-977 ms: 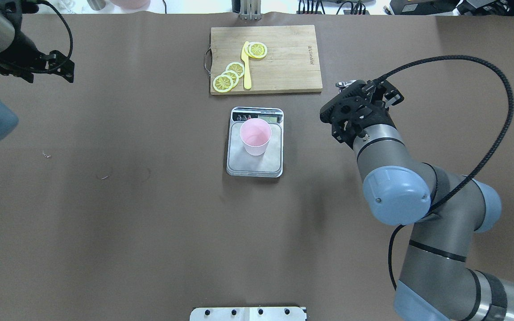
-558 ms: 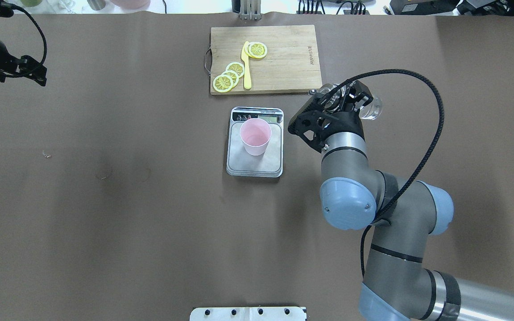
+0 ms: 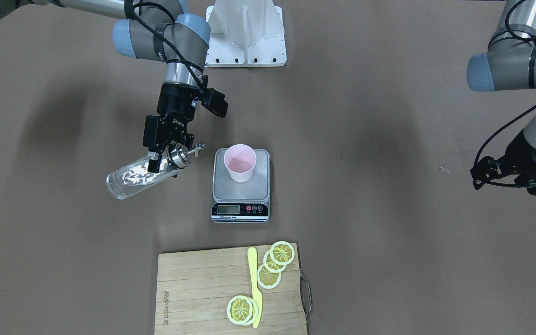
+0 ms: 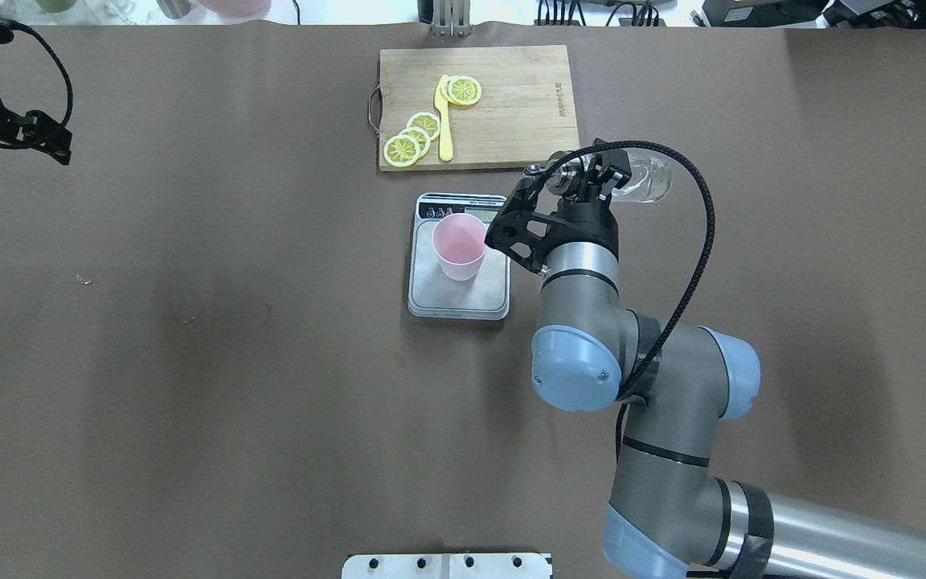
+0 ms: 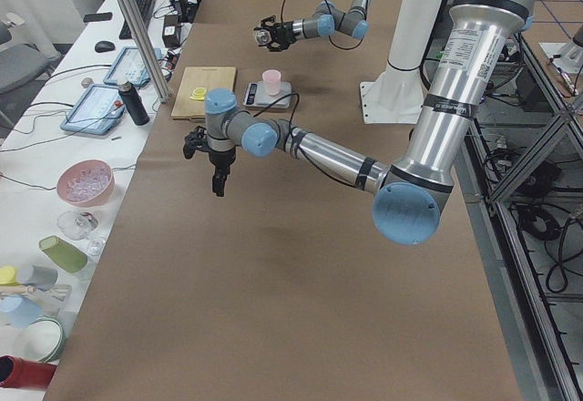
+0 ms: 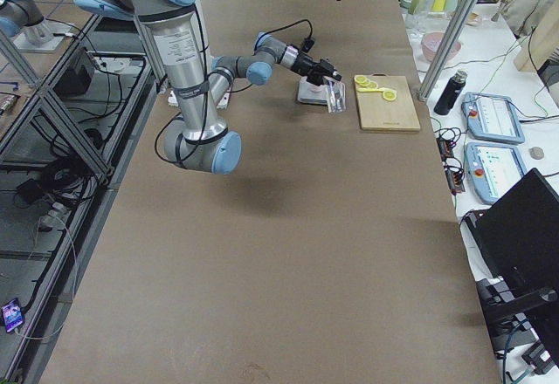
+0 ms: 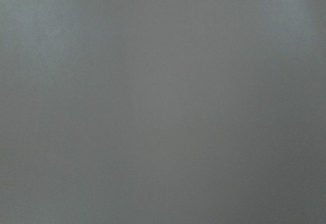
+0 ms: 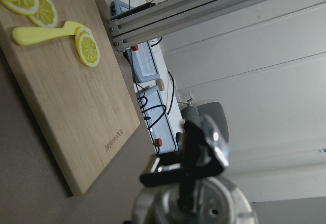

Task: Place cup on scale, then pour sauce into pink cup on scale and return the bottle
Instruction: 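Tilt the sauce bottle with the right gripper to pour into the cup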

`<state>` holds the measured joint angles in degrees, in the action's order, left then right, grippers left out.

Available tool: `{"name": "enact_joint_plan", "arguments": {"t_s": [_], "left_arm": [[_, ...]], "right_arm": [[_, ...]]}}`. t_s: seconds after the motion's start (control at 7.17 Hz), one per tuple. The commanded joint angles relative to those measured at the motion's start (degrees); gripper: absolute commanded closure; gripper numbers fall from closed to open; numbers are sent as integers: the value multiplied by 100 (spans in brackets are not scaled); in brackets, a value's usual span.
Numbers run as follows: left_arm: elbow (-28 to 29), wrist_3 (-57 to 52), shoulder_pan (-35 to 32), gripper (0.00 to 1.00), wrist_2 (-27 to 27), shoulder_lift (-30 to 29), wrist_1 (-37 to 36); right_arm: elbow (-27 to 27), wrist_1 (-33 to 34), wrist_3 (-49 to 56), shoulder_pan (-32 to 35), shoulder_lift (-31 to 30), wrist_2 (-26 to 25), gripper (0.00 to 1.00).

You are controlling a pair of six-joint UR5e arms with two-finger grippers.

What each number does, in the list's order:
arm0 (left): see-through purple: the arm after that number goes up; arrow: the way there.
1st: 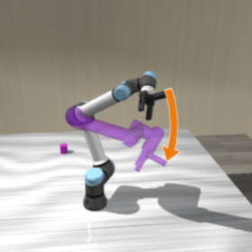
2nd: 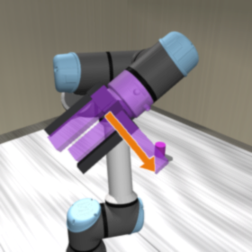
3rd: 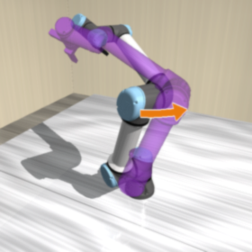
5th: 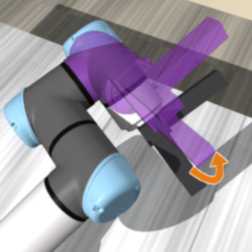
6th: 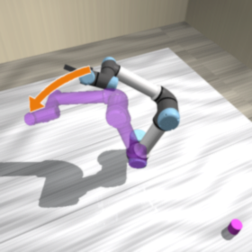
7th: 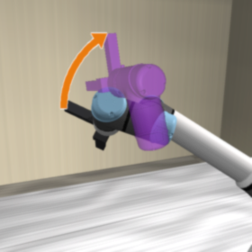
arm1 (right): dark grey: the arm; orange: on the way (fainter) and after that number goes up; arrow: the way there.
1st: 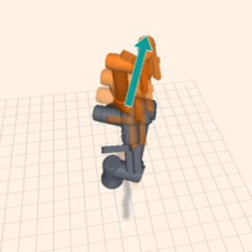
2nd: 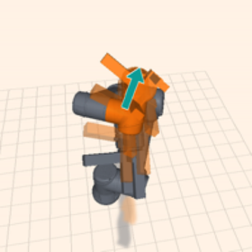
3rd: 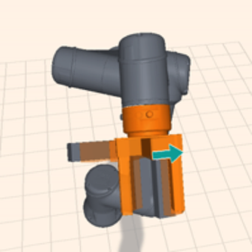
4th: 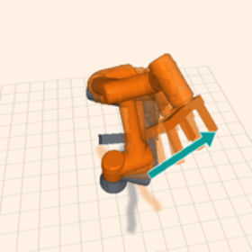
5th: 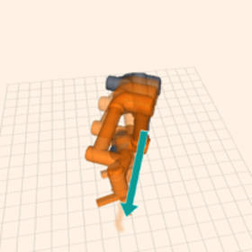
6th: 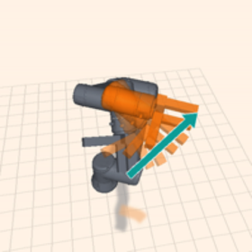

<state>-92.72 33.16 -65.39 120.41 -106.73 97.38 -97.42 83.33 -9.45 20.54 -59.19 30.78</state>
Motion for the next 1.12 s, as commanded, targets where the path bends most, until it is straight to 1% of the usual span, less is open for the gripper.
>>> {"name": "enact_joint_plan", "arguments": {"t_s": [0.0,0.14,0.42,0.7,0.98], "left_arm": [[280,6,0,1,0,-15,254],[438,6,0,1,0,-23,447],[570,-2,-9,1,-9,-41,467],[615,-2,-9,1,0,-41,484],[729,-2,-18,1,-9,-50,571]], "right_arm": [[433,8,110,-172,196,-536,100],[530,8,110,-260,206,-729,100],[750,8,189,-383,214,-1116,100],[952,-1,426,-392,337,-1345,100],[1076,-1,706,-384,416,-1696,100]]}}
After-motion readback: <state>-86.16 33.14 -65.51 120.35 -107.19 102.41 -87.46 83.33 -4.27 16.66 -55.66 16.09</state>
